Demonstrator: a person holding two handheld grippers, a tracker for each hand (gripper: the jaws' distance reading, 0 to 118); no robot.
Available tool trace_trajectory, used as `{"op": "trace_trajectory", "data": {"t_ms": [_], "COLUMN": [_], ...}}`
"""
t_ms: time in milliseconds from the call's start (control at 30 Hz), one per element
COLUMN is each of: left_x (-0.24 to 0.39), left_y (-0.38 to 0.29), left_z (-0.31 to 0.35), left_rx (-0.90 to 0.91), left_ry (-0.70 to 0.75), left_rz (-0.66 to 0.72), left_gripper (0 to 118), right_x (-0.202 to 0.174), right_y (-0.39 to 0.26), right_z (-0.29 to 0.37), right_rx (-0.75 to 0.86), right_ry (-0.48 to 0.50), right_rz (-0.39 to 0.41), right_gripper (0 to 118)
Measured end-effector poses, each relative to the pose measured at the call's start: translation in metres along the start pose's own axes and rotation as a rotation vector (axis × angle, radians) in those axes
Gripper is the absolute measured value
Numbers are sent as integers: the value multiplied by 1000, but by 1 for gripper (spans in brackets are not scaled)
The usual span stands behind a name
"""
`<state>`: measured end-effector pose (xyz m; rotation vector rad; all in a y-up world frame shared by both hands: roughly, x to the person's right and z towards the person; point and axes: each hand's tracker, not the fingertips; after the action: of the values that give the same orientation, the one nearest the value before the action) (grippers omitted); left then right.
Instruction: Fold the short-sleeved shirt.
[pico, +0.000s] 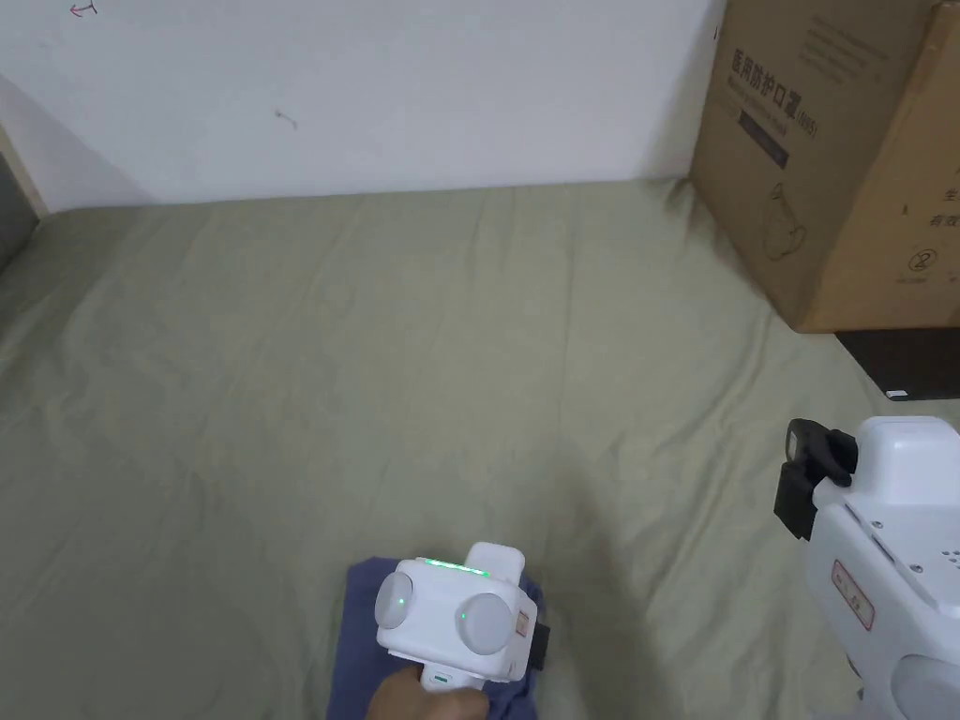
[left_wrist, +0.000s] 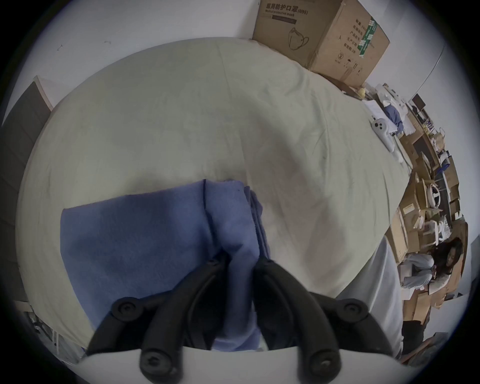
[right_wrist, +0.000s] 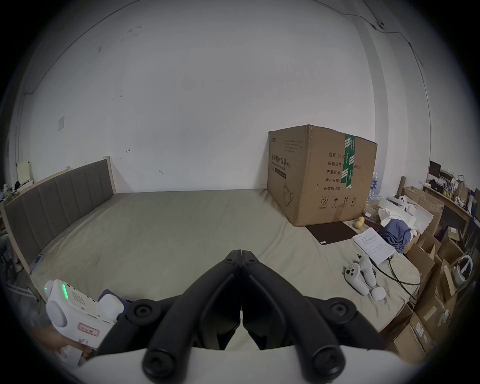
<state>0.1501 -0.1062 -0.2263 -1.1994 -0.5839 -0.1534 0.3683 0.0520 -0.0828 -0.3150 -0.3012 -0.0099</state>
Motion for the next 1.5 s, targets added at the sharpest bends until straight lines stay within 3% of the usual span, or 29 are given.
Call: {"op": "trace_trajectory", "data": {"t_ms": [67,100,233,433,500,533,567,600,633,667,1267,1400,1500], "left_x": [-5,-7,-20,-40,-47,-51,-55,-59,-61,-63,-14,-14,-8], "left_y": [2,3,5,-1,-6,-10,-11,-15,-17,-20,-59,-67,-67], "left_z": [13,21,67,110,111,110,106,103,100,94,-20,-25,-24], "left_rx": [23,52,266,541,569,576,578,581,574,556,291,319,324], "left_ry": [-136,-186,-275,-74,-1,14,17,8,5,-3,-31,-21,13], "left_rz": [44,74,112,64,60,59,60,62,69,83,-6,41,-13], "left_gripper": [68,78,81,80,74,62,41,32,32,0,0,0,0], "right_x": [0,1,-1,-4,-6,-7,-7,-8,-8,-9,4,5,4], "right_y": [0,0,2,5,6,6,5,5,5,4,-3,-7,-8], "right_z": [0,-1,-1,0,1,1,1,1,1,1,0,0,0], "right_rx": [-3,-2,3,18,19,19,18,17,15,13,-19,-29,-33], "right_ry": [-2,-2,1,11,16,17,19,21,23,24,-8,-15,-13], "right_rz": [-3,-6,-7,-6,-7,-6,-5,-4,-3,-2,1,2,-2], "right_gripper": [0,0,0,0,0,0,0,0,0,0,0,0,0]}}
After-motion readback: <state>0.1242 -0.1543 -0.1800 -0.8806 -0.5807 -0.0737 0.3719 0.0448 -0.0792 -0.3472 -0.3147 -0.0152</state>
